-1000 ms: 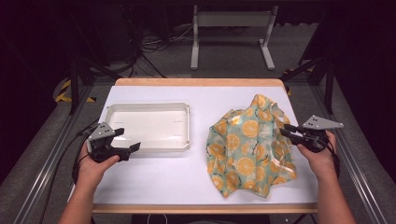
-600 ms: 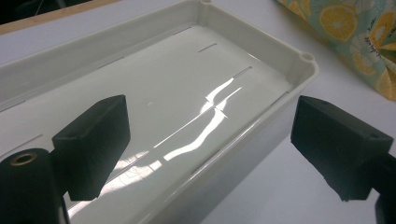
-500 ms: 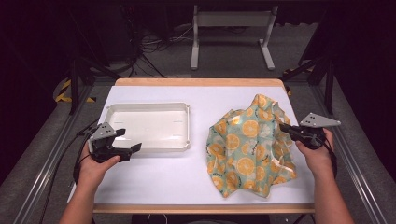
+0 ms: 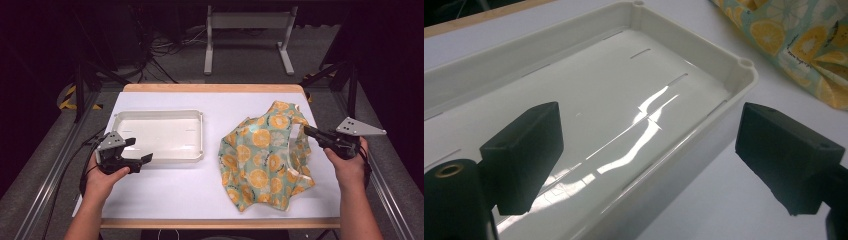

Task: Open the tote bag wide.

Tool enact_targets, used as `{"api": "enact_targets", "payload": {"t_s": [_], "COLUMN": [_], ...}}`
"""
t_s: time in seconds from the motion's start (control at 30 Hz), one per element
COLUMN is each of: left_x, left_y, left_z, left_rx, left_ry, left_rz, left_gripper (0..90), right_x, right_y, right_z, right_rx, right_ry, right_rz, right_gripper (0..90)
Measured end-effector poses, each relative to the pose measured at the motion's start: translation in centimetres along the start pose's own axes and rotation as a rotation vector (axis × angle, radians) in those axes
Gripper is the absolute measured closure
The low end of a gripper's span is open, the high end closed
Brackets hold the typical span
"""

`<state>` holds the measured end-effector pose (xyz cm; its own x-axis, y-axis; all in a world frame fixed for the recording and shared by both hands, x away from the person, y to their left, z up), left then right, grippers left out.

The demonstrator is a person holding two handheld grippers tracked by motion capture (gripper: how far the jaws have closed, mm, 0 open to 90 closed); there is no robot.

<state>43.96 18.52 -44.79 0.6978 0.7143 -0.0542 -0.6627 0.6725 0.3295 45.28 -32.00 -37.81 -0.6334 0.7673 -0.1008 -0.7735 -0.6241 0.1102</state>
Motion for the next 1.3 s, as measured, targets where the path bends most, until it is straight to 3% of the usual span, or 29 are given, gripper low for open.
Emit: {"api": "enact_targets", "payload": {"t_s": [0.17,0.5,0.8,0.93,1.03,1.17,1.3], "left_x": [-0.3,-1.6,-2.3,-2.7,-2.9,-2.9,-2.9], "left_y": [0.0,0.0,-0.4,-0.5,-0.6,-0.7,-0.7], "left_z": [0.4,1.7,1.4,1.4,0.9,1.0,1.3], "left_rx": [-0.019,-0.081,-0.066,-0.067,-0.036,-0.06,-0.082], "left_ry": [-0.004,-0.01,-0.017,-0.011,0.044,0.039,0.061], "left_rz": [-0.008,-0.076,-0.112,-0.133,-0.159,-0.166,-0.159], "left_gripper": [12.6,18.6,24.3,25.5,25.1,27.3,20.2], "right_x": [0.8,1.4,1.8,2.1,2.3,2.6,2.9], "right_y": [0.4,1.1,1.3,1.3,1.3,1.2,1.2], "right_z": [1.2,3.7,5.9,6.7,7.4,7.9,8.3], "right_rx": [-0.015,-0.056,-0.089,-0.095,-0.101,-0.106,-0.12], "right_ry": [0.021,0.02,0.025,0.04,0.047,0.041,0.023], "right_rz": [0.012,0.038,0.064,0.074,0.082,0.096,0.113], "right_gripper": [90.0,90.0,90.0,90.0,90.0,90.0,90.0]}}
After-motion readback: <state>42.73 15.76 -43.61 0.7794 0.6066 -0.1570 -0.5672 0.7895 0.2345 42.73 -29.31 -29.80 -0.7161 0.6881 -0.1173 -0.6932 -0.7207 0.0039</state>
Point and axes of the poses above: each handheld gripper's, and its own axes: y roughly backward along the jaws, z roughly out of its top, x roughly to its left, the point moved 10 cm from there along -y, roughly forward along the jaws, and after that the axes turned 13 degrees about -x, right-handed, at the moved point
